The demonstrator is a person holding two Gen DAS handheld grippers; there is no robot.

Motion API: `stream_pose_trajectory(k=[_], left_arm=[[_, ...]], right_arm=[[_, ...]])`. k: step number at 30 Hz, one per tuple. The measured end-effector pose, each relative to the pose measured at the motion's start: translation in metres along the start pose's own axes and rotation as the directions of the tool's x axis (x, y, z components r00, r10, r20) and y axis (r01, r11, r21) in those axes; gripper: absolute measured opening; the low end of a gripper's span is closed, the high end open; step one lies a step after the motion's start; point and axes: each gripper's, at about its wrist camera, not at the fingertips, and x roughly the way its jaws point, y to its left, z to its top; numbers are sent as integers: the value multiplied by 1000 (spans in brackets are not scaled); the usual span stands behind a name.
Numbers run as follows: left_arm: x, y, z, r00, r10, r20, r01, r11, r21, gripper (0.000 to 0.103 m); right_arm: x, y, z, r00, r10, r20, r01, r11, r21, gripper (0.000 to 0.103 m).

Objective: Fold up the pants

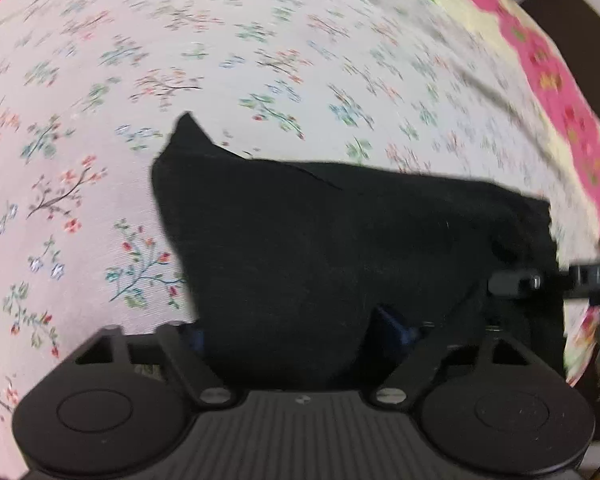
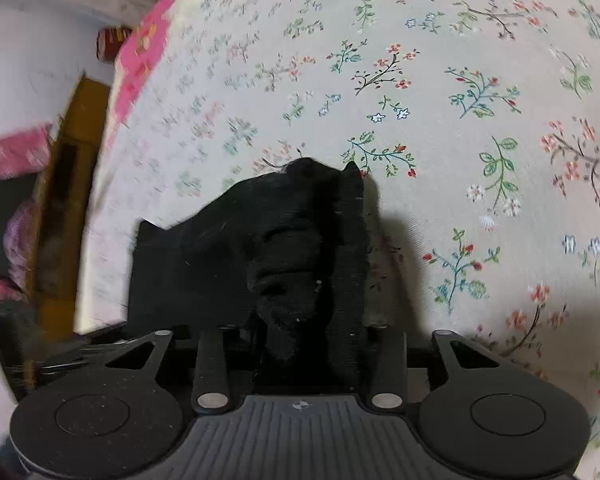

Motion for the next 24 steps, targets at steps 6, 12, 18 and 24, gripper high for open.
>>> stream_pose_trajectory(k=[6,12,18,24], left_arm=[[11,11,-5,1000,-4,-28,5,998,69,81],[32,-8,-1,999,2,-51,5,991,134,103],[-9,-5,17,999,-46,-14,46,999,26,59],[-39,-30,54,990,-119,81,111,989,100,52]], right_arm=[[10,-2,-1,1000,-16,-25,15,998,-69,36],[41,-8,10,997,-1,-76,-7,995,-99,43],[3,3,9,995,84,-49,-83,996,7,20],[-21,45,29,989,146,16,-144,986,-84,19]])
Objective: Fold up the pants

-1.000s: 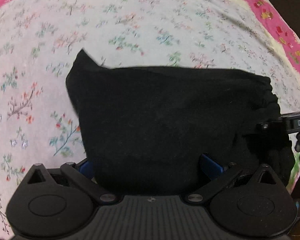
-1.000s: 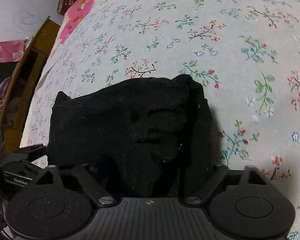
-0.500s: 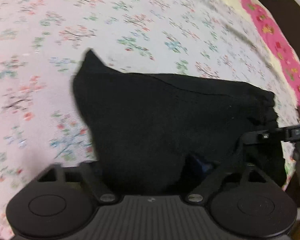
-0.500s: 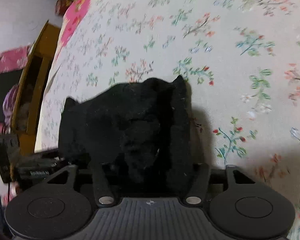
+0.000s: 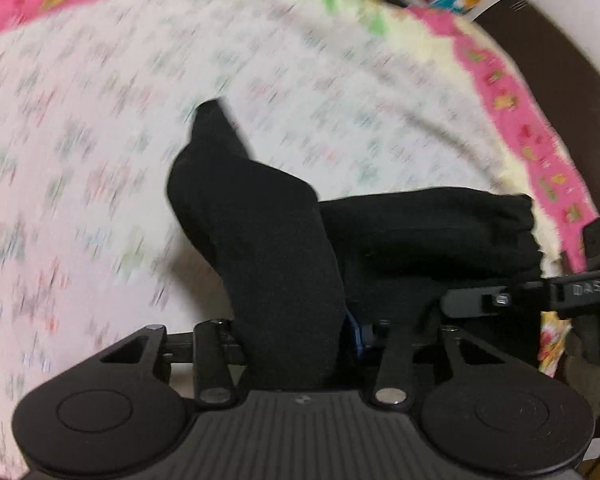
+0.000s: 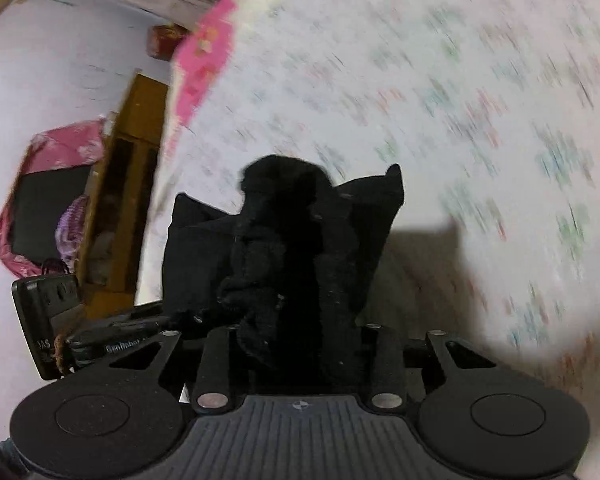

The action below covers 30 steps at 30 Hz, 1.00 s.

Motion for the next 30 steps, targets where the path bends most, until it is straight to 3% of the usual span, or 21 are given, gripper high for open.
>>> stream_pose_trajectory(k=[3,7,10,12,16,19,22,24,26,30], left_arm=[[5,-3,23,999,7,45,-8,999,33,51],[36,19,42,996,89,11,-89,996,20,52],[48,22,42,989,146,-9,-146,989,29,60],[45,23,39,987,162,-8,-161,986,29,63],[34,17,35,974,225,-4,-225,974,34,65],[21,3,38,950,312,28,-313,948,57,65],[1,-17,41,937,335,102,-341,939,52,70],[-8,-32,43,927,343,149,-353,934,47,85],[-21,-48,42,911,362,199,-379,924,51,93],[-44,-70,38,900,364,241,-386,921,53,102]], right_arm=[[-1,5,27,998,-1,59,3,999,-41,19],[20,-24,65,993,-98,60,98,995,7,24],[21,-43,71,976,-205,69,204,979,23,31],[9,-44,64,960,-254,119,252,967,30,43],[-22,-43,55,919,-346,190,348,937,22,44],[-41,-29,50,917,-329,226,330,943,32,44],[-42,6,38,926,-289,242,304,952,-27,45],[-39,33,28,928,-276,249,305,949,-83,46],[-37,57,18,932,-259,253,297,946,-127,47],[-42,91,3,929,-255,269,307,936,-173,49]])
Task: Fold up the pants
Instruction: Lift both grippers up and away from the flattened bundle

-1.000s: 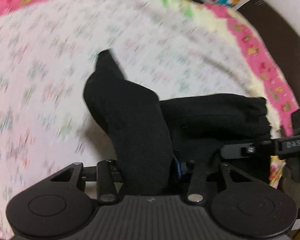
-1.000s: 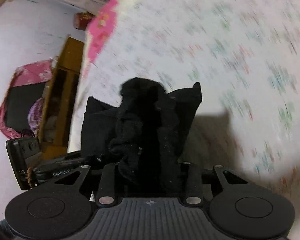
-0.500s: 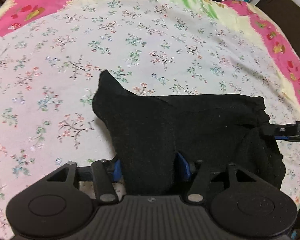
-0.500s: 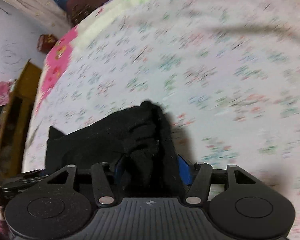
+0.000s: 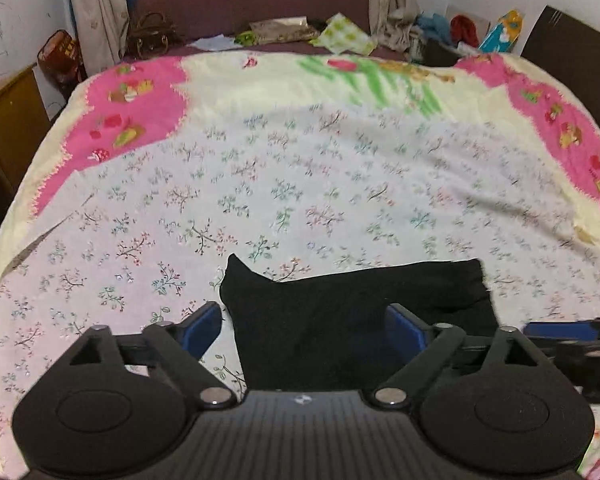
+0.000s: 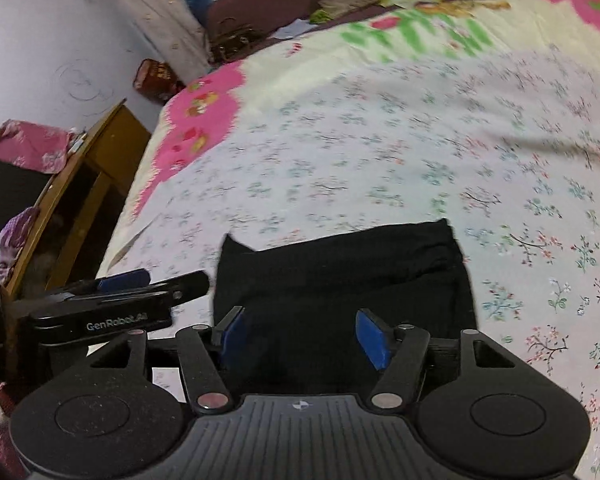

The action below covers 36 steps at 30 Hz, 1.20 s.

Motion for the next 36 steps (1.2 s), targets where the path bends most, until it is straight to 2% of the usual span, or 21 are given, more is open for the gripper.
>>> stream_pose_trajectory(k=[7,15,36], left_arm=[[-41,2,-15,999,44,12,-44,999,10,103],[-68,15,-30,1000,29,10,-29,999,-29,103],[-91,29,-51,1000,-10,-3,10,999,-38,103]], right_arm=[[-22,31,-10,999,-35,40,36,999,-30,55],[-34,54,-28,998,-46,38,48,998,-44,57],[-48,84,-49,994,-104,35,106,993,-56,57]])
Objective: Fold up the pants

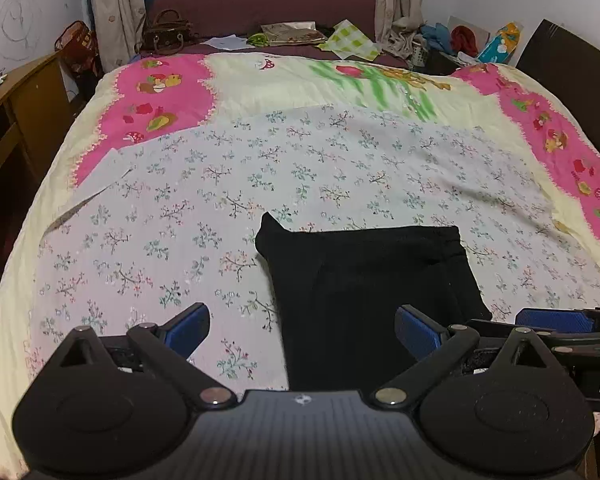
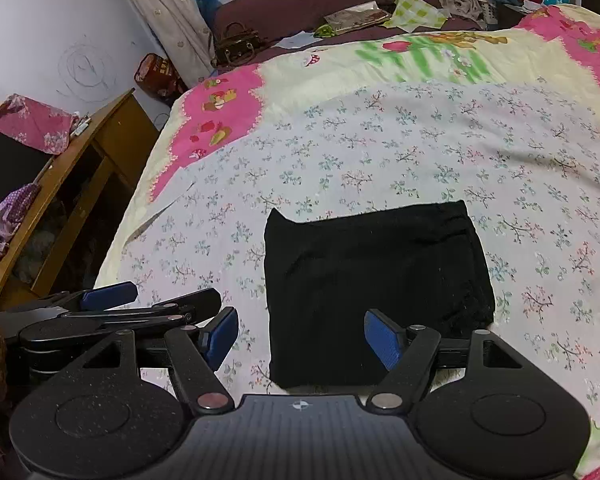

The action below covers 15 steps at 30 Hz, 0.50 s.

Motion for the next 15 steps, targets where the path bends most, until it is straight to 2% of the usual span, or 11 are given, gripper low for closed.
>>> stream_pose_trajectory(k=[15], left_arm=[[-22,-16,-28,1000,-1,-12,1,999,46,103]], right_arm=[[-24,1,-34,999,-29,-13,29,999,24,57]])
